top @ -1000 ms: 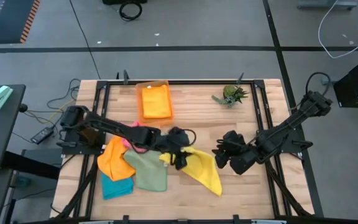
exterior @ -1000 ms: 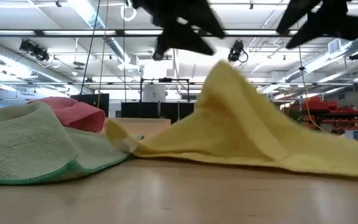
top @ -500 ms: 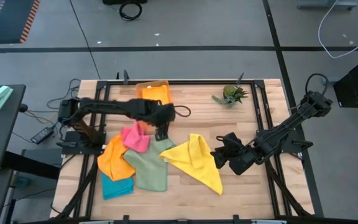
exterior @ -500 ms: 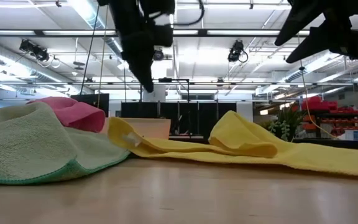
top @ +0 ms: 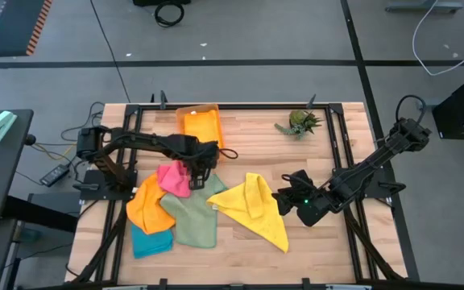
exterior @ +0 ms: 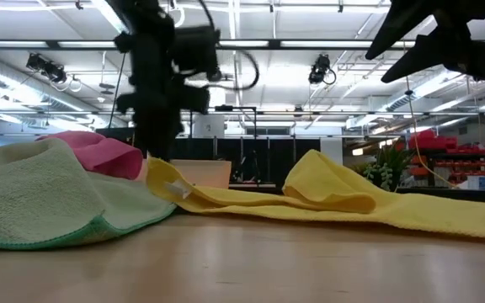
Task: Fold microfiber towels
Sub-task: Adjust the orange bin, then fold the yellow microfiber cloth
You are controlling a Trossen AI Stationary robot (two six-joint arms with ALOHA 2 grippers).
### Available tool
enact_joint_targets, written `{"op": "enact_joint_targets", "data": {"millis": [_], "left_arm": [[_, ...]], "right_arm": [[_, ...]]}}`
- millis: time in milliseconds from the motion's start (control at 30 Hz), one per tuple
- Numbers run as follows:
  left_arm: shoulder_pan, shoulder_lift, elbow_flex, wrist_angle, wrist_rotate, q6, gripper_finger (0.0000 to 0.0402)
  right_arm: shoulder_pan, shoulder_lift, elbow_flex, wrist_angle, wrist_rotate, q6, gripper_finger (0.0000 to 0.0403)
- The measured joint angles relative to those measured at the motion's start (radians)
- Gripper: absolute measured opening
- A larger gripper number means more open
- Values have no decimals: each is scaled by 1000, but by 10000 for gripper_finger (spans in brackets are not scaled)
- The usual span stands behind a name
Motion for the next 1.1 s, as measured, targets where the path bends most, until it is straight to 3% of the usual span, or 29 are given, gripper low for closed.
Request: {"op": "enact_joint_targets", "data": {"millis": [367, 633, 800, 1100], "left_arm": [[107, -5, -87, 6, -107, -11, 5], [148, -6, -85, -3, -107, -27, 7], [89, -72, -39, -18, -76, -46, 18], [-136, -180, 27, 53, 16, -97, 124]], "right_arm": [[-39, 0, 0, -2, -4, -23, 176], [-39, 0, 0, -2, -59, -45, 176], [-29, 18, 0, 51, -160, -101, 176], [30, 115, 2, 193, -187, -326, 176]]}}
